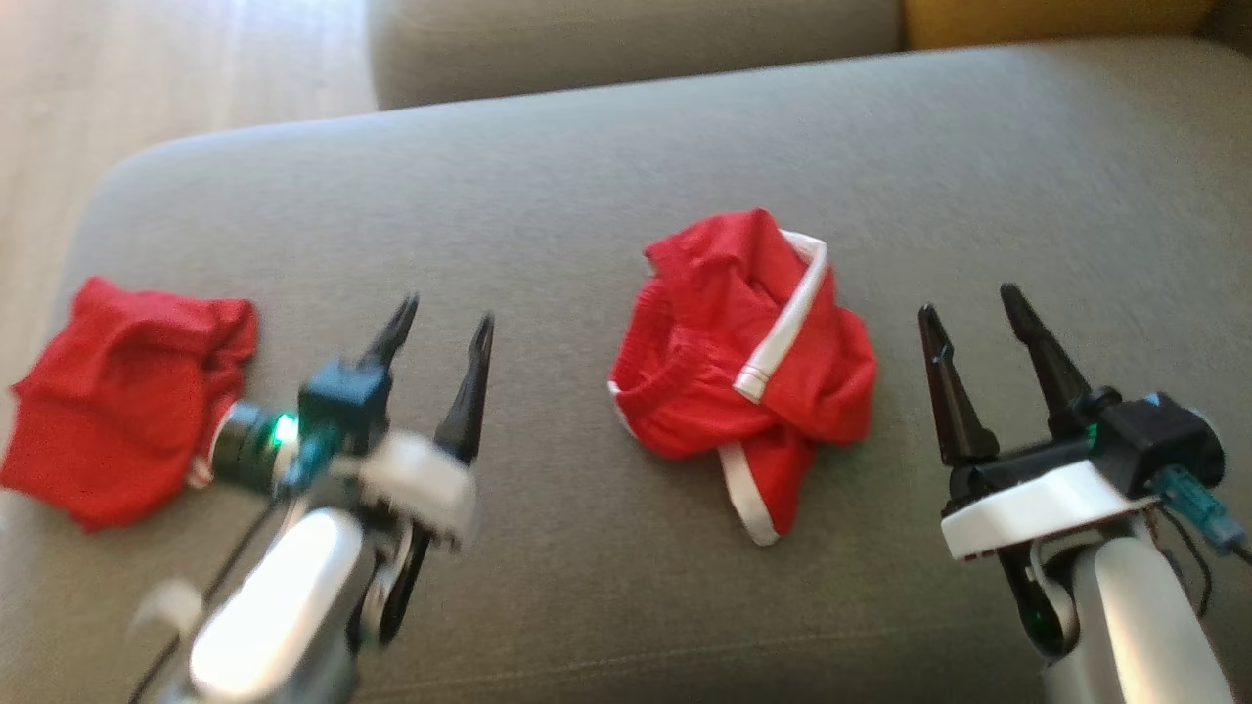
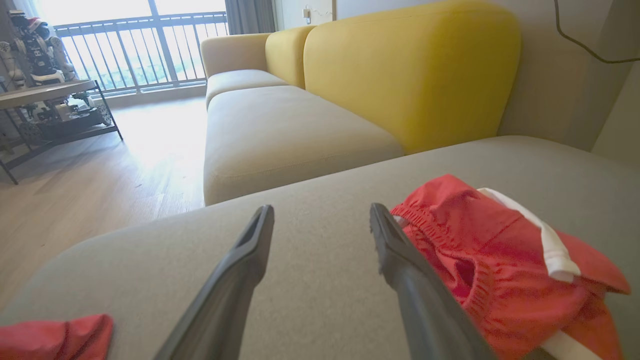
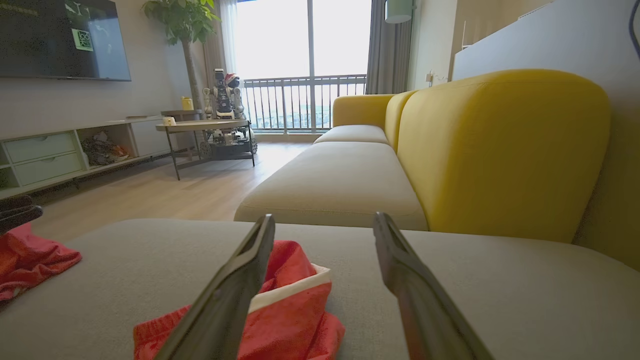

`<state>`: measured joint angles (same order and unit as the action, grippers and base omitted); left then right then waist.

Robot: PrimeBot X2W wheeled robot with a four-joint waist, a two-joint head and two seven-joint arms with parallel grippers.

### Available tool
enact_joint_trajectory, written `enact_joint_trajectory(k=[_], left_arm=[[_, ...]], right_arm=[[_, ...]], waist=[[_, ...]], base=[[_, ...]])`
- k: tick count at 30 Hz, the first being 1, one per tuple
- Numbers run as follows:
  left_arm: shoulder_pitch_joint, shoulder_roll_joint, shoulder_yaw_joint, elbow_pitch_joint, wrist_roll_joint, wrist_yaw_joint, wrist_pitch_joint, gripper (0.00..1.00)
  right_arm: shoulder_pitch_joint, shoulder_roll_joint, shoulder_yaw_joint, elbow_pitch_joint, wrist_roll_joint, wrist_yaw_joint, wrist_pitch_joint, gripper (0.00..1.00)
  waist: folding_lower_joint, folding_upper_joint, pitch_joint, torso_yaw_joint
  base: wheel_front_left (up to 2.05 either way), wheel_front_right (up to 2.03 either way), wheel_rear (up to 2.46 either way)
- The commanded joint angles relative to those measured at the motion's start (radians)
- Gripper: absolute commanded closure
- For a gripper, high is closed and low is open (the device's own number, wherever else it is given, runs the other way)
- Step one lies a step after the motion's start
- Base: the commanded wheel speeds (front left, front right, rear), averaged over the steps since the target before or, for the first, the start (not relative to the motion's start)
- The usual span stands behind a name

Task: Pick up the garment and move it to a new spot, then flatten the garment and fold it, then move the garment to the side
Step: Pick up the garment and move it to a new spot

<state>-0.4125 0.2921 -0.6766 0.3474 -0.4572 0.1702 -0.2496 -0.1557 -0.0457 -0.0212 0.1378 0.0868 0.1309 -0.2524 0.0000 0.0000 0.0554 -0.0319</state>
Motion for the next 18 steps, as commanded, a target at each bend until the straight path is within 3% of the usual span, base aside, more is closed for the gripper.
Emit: enact_joint_trajectory(k=[1, 5, 9, 18], left_arm=[[0.027, 0.047, 0.053, -0.075, 0.025, 0.021, -0.012, 0.00], [0.126, 0.060, 0.078, -0.125, 0.046, 0.053, -0.012, 0.00], [0.213, 0.030, 0.129, -0.192, 0.064, 0.083, -0.012, 0.00], [0.253, -0.032, 0.194, -0.229, 0.119, 0.044, -0.012, 0.00]], right_arm=[[-0.010, -0.004, 0.024, -0.025, -0.012, 0.000, -0.009, 0.00], [0.004, -0.004, 0.027, -0.011, -0.021, 0.000, -0.009, 0.00], [0.018, -0.004, 0.026, 0.006, -0.035, 0.000, -0.009, 0.00], [-0.018, -0.004, 0.090, 0.096, -0.113, 0.000, 0.074, 0.00]], waist=[[0.0000, 0.0000, -0.045, 0.063], [0.0000, 0.0000, -0.052, 0.082], [0.0000, 0.0000, -0.052, 0.101], [0.0000, 0.0000, -0.019, 0.128]], base=[[0.00, 0.00, 0.00], [0.00, 0.00, 0.00], [0.00, 0.00, 0.00], [0.00, 0.00, 0.00]])
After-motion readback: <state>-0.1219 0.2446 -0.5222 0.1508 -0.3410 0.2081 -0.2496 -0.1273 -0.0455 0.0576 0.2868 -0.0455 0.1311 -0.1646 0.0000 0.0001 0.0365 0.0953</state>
